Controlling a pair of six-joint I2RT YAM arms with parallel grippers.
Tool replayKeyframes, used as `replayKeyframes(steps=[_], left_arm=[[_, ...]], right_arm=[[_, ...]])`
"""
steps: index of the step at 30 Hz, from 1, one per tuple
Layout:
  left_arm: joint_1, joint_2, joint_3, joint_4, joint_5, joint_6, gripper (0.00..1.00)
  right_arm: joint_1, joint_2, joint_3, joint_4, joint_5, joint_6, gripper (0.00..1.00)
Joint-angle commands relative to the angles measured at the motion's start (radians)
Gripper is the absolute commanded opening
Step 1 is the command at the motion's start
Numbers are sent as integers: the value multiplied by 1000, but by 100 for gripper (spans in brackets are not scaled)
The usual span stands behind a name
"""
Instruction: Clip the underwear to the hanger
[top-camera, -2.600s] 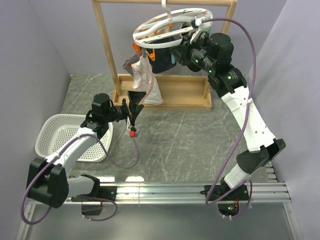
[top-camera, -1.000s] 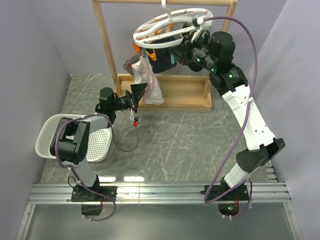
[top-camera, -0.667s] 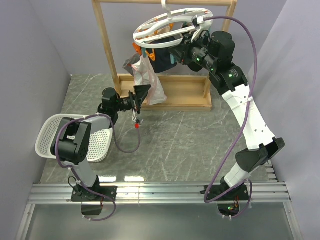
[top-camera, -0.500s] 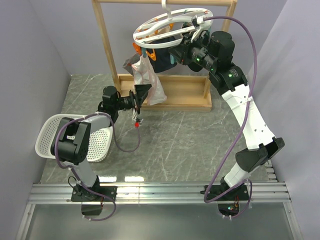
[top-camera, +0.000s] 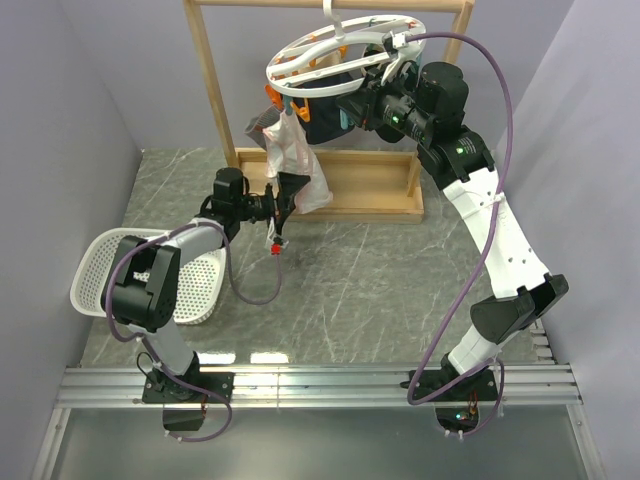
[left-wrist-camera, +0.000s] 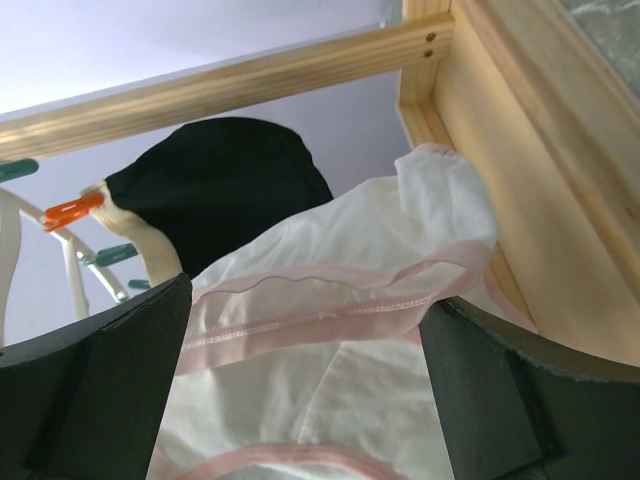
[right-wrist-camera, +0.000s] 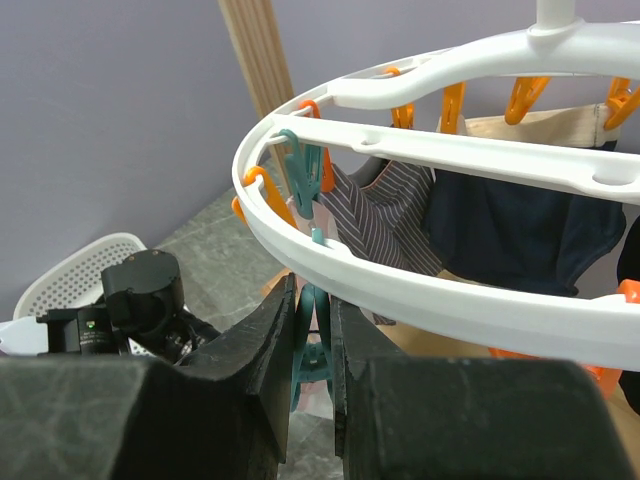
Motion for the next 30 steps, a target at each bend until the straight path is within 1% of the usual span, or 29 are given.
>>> replayKeyframes(steps=[1,12,14,17,20,24,30], left_arm=[[-12,-44,51,-65,47,301,99],[-21,-15,109,-103,55,335,99],[-21,-10,121,-144,53,359,99],[-24,-6,134,-164,52,391,99],[-27,-1,158,-244,39,428,98],[-35,8,189,-322,4,470,95],[-44,30,242,-405,-40,507,88]], right_arm=[[3,12,39,-24,-57,-2,0],[3,15,40,-29,-58,-2,0],[3,17,40,-27,-60,0,0],[0,20,40,-27,-61,3,0],[-2,22,40,-27,-63,6,0],[-4,18,40,-27,-63,7,0],[-10,14,31,-26,-70,7,0]])
